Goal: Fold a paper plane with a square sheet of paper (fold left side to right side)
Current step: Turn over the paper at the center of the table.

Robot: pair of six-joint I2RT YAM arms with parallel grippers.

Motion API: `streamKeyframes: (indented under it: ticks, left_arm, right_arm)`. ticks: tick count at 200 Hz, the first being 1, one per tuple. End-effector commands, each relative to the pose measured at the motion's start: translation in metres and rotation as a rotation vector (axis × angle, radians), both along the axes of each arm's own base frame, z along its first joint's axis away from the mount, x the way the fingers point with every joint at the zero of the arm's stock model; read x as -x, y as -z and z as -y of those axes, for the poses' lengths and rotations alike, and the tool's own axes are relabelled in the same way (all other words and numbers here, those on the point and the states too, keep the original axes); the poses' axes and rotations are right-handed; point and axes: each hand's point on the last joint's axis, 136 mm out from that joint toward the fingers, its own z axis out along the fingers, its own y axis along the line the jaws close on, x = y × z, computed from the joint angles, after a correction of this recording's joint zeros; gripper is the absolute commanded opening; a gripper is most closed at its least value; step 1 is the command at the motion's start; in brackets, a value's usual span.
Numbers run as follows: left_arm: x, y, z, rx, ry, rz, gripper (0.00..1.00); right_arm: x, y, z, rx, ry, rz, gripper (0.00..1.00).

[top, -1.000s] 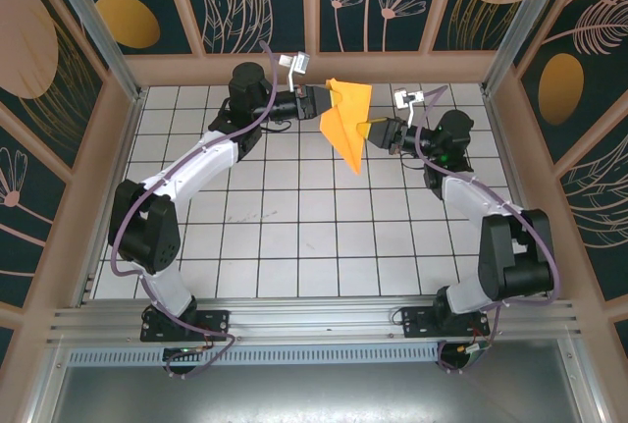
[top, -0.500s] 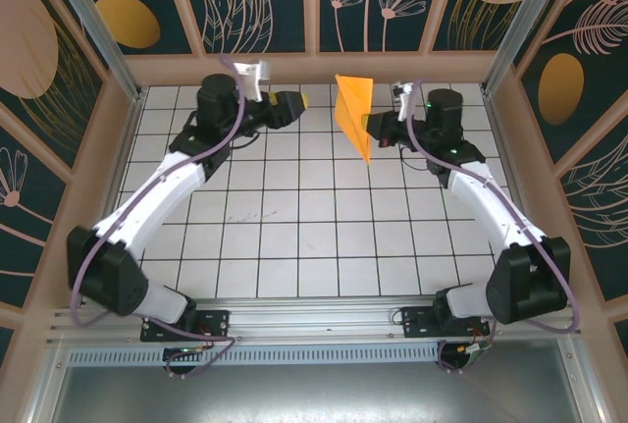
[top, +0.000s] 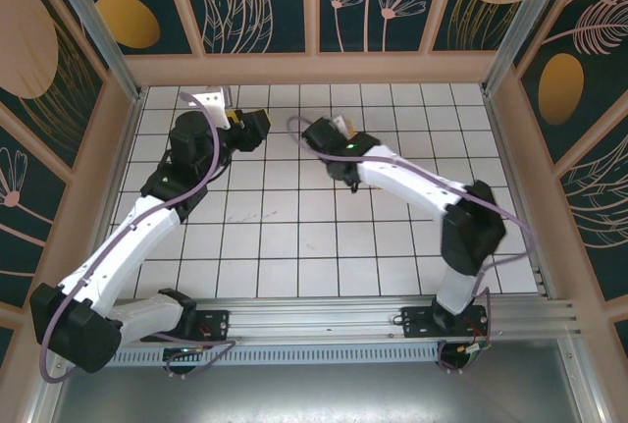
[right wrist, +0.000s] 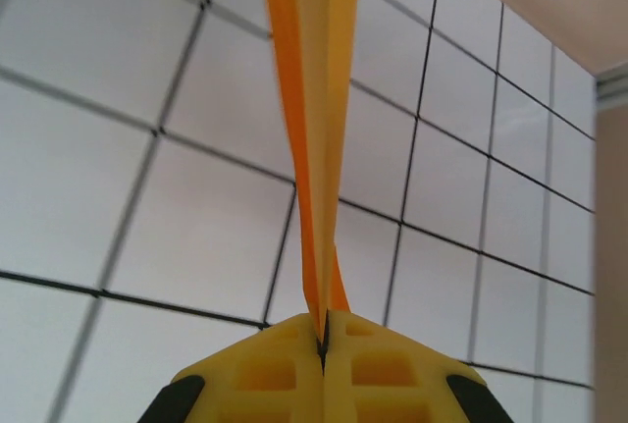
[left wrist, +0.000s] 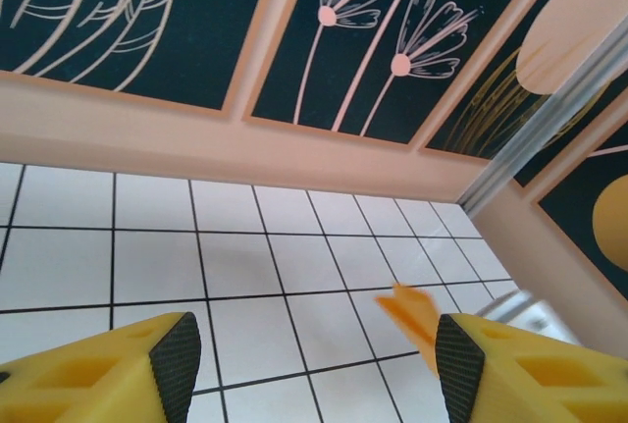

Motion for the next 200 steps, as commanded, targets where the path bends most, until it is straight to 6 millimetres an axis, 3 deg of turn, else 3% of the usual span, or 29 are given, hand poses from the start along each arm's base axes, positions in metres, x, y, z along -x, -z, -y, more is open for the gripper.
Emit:
streamKeyframes:
  ticks: [1,35,62,76,104,134,168,172,200]
  left_arm:
    - [0.006,-0.011,-0.013,-0.011,-0.05,0.042,0.66]
    - [0.009,-0.011,-0.012,-0.006,-0.04,0.044,0.66]
    - [0.009,-0.007,-0.009,0.0,-0.023,0.035,0.66]
    - [0.009,-0.005,-0.008,0.003,-0.018,0.03,0.66]
    - [0.006,0.001,-0.005,0.011,-0.013,0.004,0.66]
    - [0.004,0.012,0.002,0.032,0.012,-0.038,0.67]
    - [0.001,0.033,0.014,0.081,0.046,-0.122,0.68]
    - [0.002,0.049,0.015,0.081,0.049,-0.159,0.68]
    - [0.0,0.088,0.034,0.142,0.114,-0.284,0.69]
  right_arm:
    - [0.007,0.009,0.026,0.269,0.053,-0.024,0.03]
    - [0.01,0.062,0.014,0.383,0.022,-0.153,0.0]
    - [0.018,0.099,0.002,0.35,0.007,-0.261,0.01]
    - [0.022,0.112,-0.004,0.326,0.004,-0.306,0.02]
    - [0.031,0.127,-0.011,0.279,-0.004,-0.369,0.15]
    - [0.036,0.123,-0.025,0.167,-0.023,-0.4,0.37]
    - [0.038,0.095,-0.042,-0.035,-0.051,-0.403,0.55]
    - [0.039,0.091,-0.044,-0.07,-0.057,-0.401,0.57]
    - [0.036,0.052,-0.047,-0.315,-0.078,-0.366,0.64]
